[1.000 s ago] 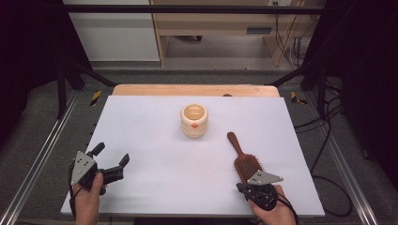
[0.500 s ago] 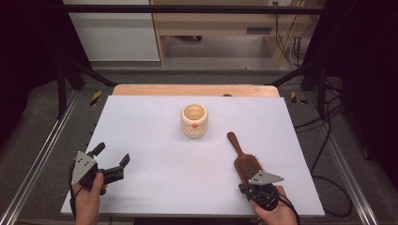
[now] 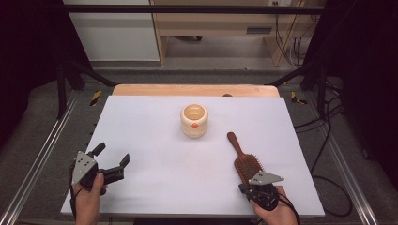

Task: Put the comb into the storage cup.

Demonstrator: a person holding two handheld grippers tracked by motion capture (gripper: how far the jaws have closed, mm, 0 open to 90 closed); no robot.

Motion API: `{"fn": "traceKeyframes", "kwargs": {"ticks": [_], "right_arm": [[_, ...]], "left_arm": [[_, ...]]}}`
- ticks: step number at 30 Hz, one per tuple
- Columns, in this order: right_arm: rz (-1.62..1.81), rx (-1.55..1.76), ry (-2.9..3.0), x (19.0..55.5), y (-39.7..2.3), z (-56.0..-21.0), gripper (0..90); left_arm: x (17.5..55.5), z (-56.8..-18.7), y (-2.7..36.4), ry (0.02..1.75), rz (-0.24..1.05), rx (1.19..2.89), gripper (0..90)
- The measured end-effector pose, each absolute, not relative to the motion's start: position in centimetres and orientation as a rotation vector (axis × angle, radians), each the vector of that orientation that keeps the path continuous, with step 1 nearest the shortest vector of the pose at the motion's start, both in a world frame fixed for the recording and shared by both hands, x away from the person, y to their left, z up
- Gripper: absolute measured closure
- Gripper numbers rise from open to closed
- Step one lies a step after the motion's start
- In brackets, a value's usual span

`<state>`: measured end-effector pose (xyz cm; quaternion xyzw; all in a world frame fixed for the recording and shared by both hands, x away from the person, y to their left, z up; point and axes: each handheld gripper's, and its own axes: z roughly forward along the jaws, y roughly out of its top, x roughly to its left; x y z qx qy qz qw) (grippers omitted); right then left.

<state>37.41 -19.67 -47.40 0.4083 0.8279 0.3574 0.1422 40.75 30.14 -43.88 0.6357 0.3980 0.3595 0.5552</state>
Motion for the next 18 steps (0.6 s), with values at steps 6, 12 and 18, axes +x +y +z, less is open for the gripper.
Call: {"fn": "traceKeyframes", "kwargs": {"ticks": [6, 12, 18], "right_arm": [[1.032, 1.177, 2.389, 37.42, -19.69, -47.42, 90.0], [1.032, 1.178, 2.391, 37.42, -19.71, -47.40, 90.0], [1.027, 1.180, 2.389, 37.44, -19.76, -47.42, 90.0]], "left_arm": [[40.75, -43.88, 30.12, 0.939, 0.849, 1.502, 1.4], [40.75, -43.88, 30.09, 0.939, 0.849, 1.503, 1.4], [40.75, -43.88, 30.08, 0.939, 0.849, 1.502, 1.4]]}}
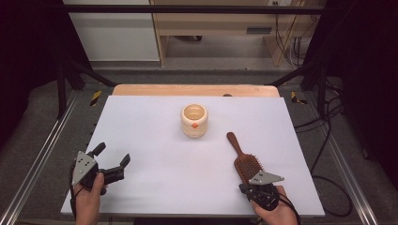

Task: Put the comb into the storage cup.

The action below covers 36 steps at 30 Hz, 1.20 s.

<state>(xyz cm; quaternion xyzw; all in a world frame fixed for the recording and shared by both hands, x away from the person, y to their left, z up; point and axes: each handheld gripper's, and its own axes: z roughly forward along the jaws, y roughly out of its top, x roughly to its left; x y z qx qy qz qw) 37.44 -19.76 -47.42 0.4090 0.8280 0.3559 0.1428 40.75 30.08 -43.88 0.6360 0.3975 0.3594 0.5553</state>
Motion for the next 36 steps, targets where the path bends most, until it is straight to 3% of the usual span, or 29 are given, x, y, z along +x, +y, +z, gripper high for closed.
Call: {"fn": "traceKeyframes", "kwargs": {"ticks": [36], "right_arm": [[0.970, 1.266, 2.321, 37.4, -22.1, -47.2, 90.0]], "left_arm": [[40.8, -43.9, 30.1, 0.942, 0.849, 1.502, 1.4]]}}
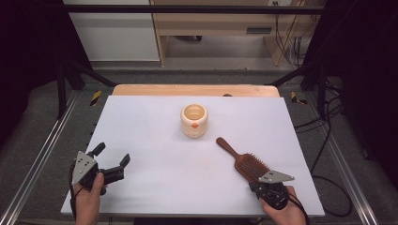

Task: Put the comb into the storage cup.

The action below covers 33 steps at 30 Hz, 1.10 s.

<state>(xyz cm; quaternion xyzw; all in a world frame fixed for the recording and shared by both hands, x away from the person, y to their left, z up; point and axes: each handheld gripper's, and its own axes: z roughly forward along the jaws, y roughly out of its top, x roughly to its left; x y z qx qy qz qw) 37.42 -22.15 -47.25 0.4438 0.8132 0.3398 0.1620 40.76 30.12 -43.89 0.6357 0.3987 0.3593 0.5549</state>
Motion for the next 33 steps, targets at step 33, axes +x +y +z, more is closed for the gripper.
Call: {"fn": "traceKeyframes", "kwargs": {"ticks": [33], "right_arm": [[0.917, 1.349, 2.213, 37.8, -24.5, -47.0, 90.0]], "left_arm": [[40.8, -43.9, 30.3, 0.953, 0.853, 1.497, 1.4]]}}
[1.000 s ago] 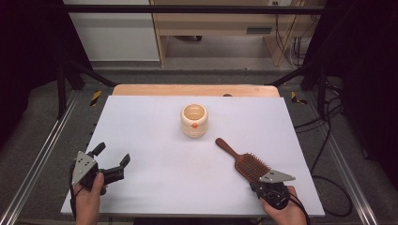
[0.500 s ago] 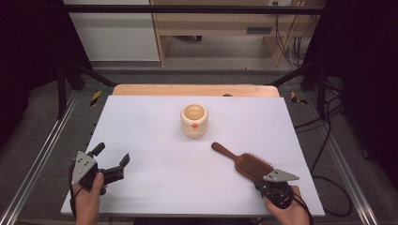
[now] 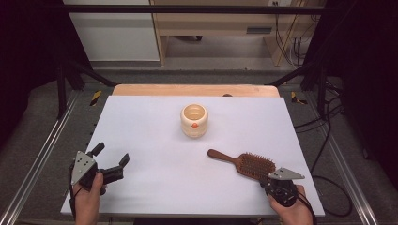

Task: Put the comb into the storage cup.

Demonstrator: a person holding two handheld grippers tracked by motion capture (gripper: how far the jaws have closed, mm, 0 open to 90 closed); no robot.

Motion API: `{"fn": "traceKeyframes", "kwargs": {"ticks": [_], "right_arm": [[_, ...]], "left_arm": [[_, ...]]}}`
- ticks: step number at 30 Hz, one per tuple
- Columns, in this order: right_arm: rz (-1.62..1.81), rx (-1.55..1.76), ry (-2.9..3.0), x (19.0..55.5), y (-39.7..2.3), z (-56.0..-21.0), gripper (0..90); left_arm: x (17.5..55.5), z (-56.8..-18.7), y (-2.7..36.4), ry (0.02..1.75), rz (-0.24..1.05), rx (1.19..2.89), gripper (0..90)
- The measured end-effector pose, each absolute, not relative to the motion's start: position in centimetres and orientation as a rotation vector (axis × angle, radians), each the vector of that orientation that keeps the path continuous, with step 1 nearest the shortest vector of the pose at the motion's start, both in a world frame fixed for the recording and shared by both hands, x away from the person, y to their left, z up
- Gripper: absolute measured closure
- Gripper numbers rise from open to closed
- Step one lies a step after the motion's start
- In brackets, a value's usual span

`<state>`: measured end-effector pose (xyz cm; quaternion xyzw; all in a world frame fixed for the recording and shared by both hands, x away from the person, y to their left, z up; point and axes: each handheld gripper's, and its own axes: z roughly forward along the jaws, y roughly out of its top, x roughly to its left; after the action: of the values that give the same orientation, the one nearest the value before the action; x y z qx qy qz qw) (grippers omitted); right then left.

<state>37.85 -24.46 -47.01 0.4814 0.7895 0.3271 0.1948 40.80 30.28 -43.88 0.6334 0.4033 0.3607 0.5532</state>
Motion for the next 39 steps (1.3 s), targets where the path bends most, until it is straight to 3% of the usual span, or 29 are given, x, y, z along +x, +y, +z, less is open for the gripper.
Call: {"fn": "traceKeyframes", "kwargs": {"ticks": [39], "right_arm": [[0.899, 1.457, 2.091, 40.4, -25.8, -47.1, 90.0]], "left_arm": [[40.9, -43.9, 31.1, 0.976, 0.858, 1.470, 1.4]]}}
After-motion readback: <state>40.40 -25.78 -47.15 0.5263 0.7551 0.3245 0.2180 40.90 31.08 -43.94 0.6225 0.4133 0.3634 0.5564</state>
